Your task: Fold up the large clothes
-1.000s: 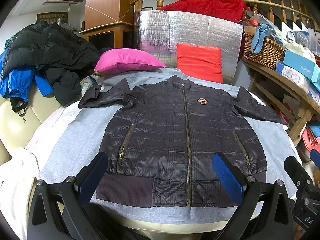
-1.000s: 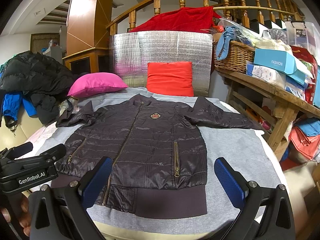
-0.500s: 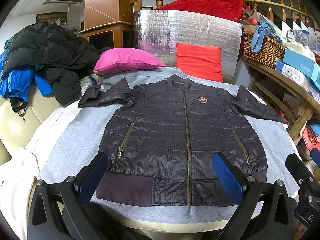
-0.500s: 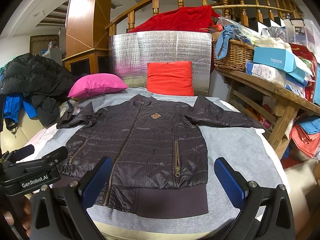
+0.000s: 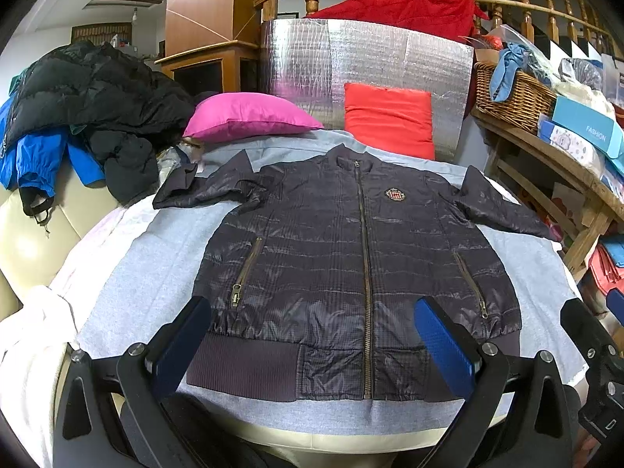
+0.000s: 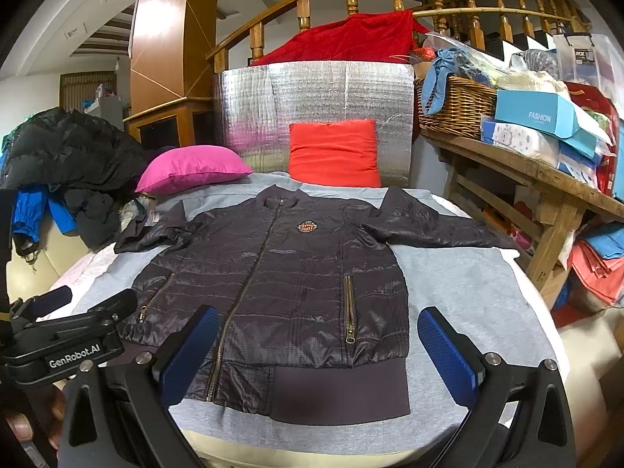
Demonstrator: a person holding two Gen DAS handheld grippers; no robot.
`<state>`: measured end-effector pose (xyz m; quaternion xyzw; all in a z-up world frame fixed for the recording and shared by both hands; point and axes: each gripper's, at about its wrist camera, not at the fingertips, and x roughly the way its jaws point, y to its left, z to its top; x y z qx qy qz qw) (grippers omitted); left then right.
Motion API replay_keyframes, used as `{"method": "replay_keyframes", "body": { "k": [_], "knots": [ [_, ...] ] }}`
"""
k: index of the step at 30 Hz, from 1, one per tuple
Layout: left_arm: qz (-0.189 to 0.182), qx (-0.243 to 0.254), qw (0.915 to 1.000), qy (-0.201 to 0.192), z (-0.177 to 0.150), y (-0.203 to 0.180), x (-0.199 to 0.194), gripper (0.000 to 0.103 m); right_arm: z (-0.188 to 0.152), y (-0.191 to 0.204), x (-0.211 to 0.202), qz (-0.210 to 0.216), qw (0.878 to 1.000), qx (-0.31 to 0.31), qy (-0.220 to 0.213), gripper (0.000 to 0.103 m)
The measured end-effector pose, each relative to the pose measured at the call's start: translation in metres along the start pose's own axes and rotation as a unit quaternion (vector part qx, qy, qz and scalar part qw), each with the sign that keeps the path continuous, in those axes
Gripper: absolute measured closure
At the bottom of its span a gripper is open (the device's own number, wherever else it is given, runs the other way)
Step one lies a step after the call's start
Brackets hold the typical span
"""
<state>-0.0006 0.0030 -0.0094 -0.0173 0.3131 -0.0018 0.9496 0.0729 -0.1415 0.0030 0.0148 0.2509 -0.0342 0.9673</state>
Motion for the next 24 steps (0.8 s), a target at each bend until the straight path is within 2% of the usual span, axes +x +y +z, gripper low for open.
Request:
{"method": "replay_keyframes", "body": {
  "k": [24],
  "knots": [
    [-0.003, 0.001, 1.0000, 0.000, -0.0013, -0.0009, -0.0015, 0.000, -0.0043, 0.0018, 0.0004, 0.002, 1.000, -0.003, 0.001, 0.000]
  ]
}}
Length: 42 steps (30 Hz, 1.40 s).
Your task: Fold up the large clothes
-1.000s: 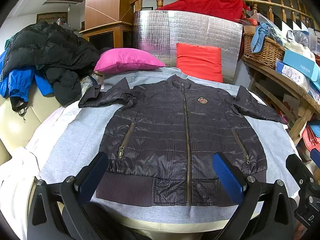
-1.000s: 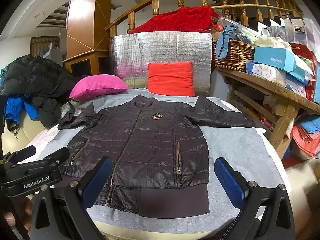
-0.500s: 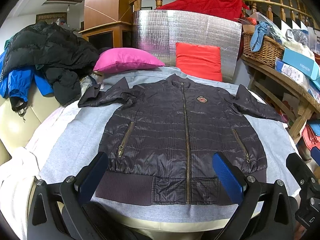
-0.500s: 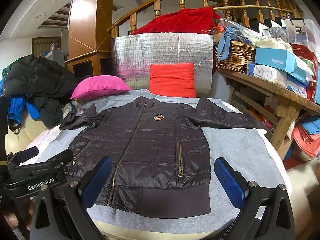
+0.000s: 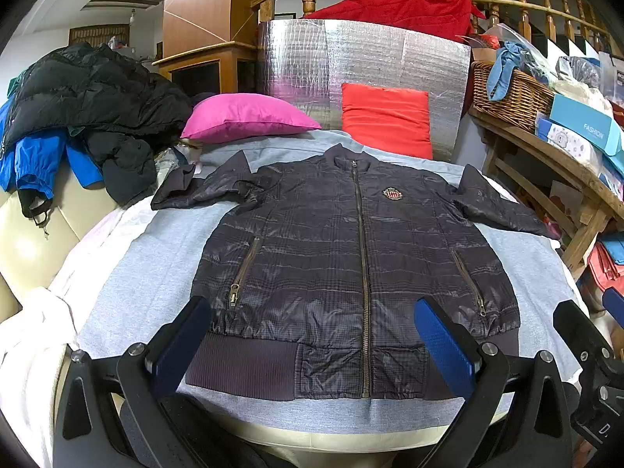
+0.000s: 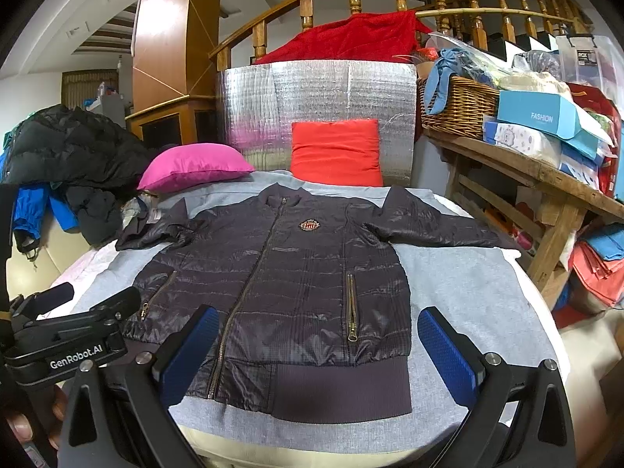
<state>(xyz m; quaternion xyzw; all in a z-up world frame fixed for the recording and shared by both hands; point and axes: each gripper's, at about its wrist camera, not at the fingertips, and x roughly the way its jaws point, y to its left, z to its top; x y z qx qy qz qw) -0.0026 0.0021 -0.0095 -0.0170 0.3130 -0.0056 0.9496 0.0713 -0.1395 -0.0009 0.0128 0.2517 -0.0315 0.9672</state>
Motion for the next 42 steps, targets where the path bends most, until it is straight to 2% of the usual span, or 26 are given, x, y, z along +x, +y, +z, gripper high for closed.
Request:
{"method": "replay_keyframes", "body": {
  "k": [16, 21, 25, 29, 33, 37, 42],
  "knots": [
    [-0.005, -0.003, 1.0000, 0.002, -0.001, 0.002, 0.006, 0.000, -0.003, 0.001, 0.005, 0.004, 1.000, -0.004, 0.007, 0.000],
    [0.009, 0.000, 0.9997, 0.024, -0.008, 0.012, 0.035, 0.000, -0.010, -0.015, 0.025, 0.028, 0.999, 0.021, 0.035, 0.000],
    [0.025, 0.004, 0.9976, 0.064, -0.016, 0.020, 0.076, 0.000, -0.021, -0.047, 0.054, 0.043, 0.994, 0.071, 0.070, 0.000],
    [0.037, 0.003, 0.9954, 0.088, -0.016, 0.024, 0.108, 0.000, -0.028, -0.099, 0.090, 0.065, 0.980, 0.151, 0.110, 0.000],
    [0.043, 0.005, 0.9947, 0.093, -0.003, 0.020, 0.137, 0.000, -0.028, -0.167, 0.121, 0.085, 0.954, 0.263, 0.118, 0.000],
    [0.042, 0.003, 0.9948, 0.093, 0.015, 0.016, 0.167, 0.000, -0.014, -0.235, 0.154, 0.086, 0.925, 0.357, 0.098, 0.000],
    [0.038, -0.005, 0.9941, 0.101, 0.029, 0.010, 0.210, 0.000, 0.007, -0.303, 0.206, 0.087, 0.893, 0.434, 0.077, 0.001]
  ]
}}
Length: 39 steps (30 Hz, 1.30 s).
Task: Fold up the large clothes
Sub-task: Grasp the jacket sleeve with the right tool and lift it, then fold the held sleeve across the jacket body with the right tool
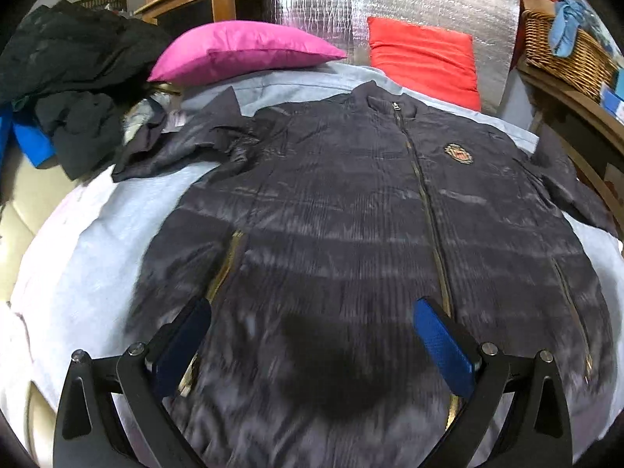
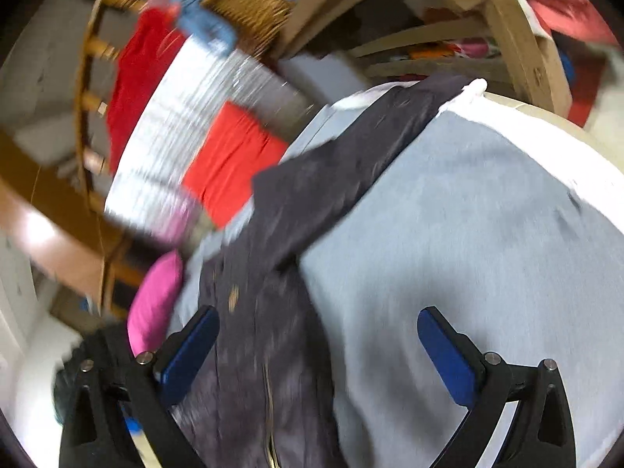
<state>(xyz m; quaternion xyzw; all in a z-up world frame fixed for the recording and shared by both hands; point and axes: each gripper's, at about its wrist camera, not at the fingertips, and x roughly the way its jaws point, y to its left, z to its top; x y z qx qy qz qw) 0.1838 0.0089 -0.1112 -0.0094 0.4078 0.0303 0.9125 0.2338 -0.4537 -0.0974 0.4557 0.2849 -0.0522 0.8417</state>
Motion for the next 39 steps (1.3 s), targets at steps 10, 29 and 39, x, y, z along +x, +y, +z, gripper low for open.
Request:
{"method": "replay_keyframes", "body": {
  "k": [10, 29, 39],
  "knots": [
    [0.006, -0.010, 0.9994, 0.033, -0.005, 0.001, 0.053, 0.000, 0.125, -0.033, 0.114, -0.033, 0.997, 0.068, -0.006, 0.020],
    [-0.005, -0.017, 0.9995, 0.028, -0.008, 0.001, 0.059, 0.000, 0.169, 0.114, 0.132, -0.161, 0.972, -0.155, -0.074, 0.092],
    [-0.019, -0.023, 0.9990, 0.032, -0.005, 0.006, 0.062, 0.000, -0.037, 0.380, 0.145, 0.032, 0.884, -0.464, -0.036, 0.089]
  ]
}}
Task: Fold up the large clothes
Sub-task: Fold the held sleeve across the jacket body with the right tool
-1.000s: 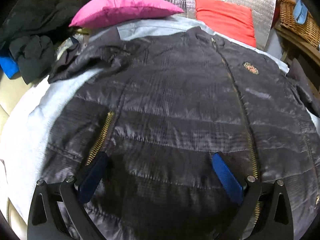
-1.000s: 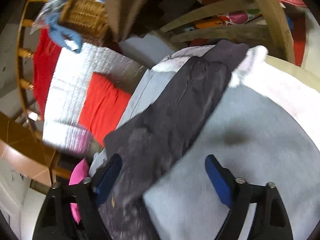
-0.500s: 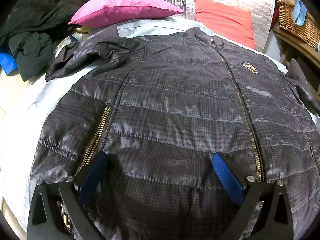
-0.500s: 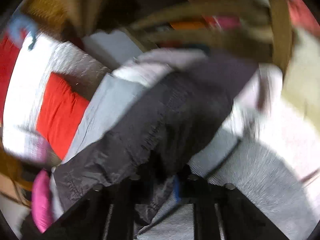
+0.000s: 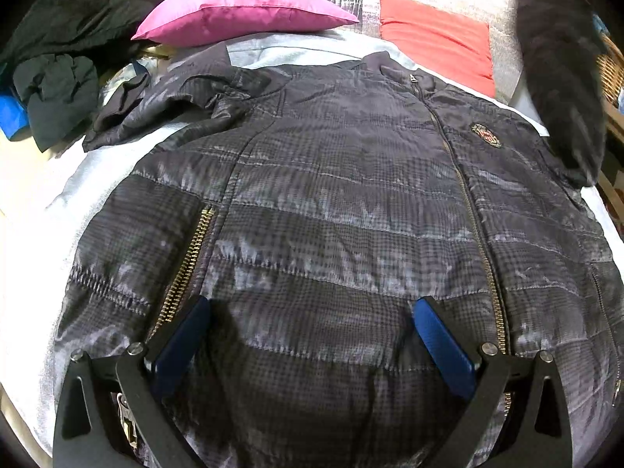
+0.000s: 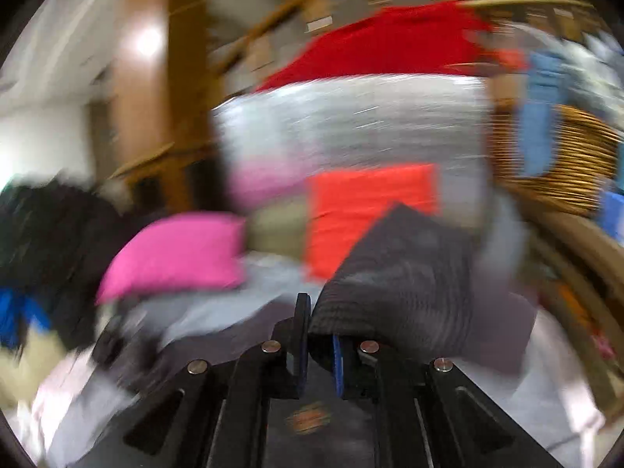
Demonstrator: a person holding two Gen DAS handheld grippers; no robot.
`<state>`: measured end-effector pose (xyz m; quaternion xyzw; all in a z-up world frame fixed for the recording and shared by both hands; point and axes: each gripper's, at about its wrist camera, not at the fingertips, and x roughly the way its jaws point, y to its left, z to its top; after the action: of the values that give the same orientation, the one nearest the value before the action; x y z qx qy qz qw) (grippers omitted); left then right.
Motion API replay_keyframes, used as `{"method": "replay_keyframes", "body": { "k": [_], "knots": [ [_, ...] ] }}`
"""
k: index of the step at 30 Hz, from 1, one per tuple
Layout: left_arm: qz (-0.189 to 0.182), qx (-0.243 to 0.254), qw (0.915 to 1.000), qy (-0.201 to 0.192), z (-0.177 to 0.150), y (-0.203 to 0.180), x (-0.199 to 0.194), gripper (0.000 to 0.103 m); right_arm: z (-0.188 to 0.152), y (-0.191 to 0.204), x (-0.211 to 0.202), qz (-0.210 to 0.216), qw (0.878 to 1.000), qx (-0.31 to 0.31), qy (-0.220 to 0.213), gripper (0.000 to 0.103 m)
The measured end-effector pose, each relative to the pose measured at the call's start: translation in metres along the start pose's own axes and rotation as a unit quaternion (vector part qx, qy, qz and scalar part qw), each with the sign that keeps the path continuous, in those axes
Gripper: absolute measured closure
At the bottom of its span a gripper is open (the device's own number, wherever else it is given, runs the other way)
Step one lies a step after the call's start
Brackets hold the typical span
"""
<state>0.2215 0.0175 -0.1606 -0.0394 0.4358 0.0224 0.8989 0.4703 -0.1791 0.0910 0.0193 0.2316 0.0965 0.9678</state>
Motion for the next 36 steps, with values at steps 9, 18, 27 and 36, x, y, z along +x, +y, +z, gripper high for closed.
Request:
{"method": "replay_keyframes", "body": {
  "k": [9, 18, 27, 36],
  "knots": [
    [-0.050, -0.008, 0.9979, 0.040, 0.013, 0.013, -0.002, 0.000, -0.145, 0.033, 0.089, 0.087, 0.976, 0.096, 0.177, 0.003],
    [-0.161, -0.082, 0.9834, 0.001, 0.087, 0.028, -0.032, 0.000, -0.181, -0.066, 0.035, 0.096, 0.962, 0.219, 0.133, 0.003],
    [-0.209, -0.230, 0.9488, 0.056, 0.163, 0.038, 0.063, 0.000, -0.210, -0.120, 0.036, 0.140, 0.919, 0.348, 0.122, 0.003],
    [-0.164, -0.216, 0.9592, 0.080, 0.170, 0.031, 0.113, 0.027, -0.213, -0.165, 0.072, 0.142, 0.834, 0.522, 0.114, 0.004]
  ]
}}
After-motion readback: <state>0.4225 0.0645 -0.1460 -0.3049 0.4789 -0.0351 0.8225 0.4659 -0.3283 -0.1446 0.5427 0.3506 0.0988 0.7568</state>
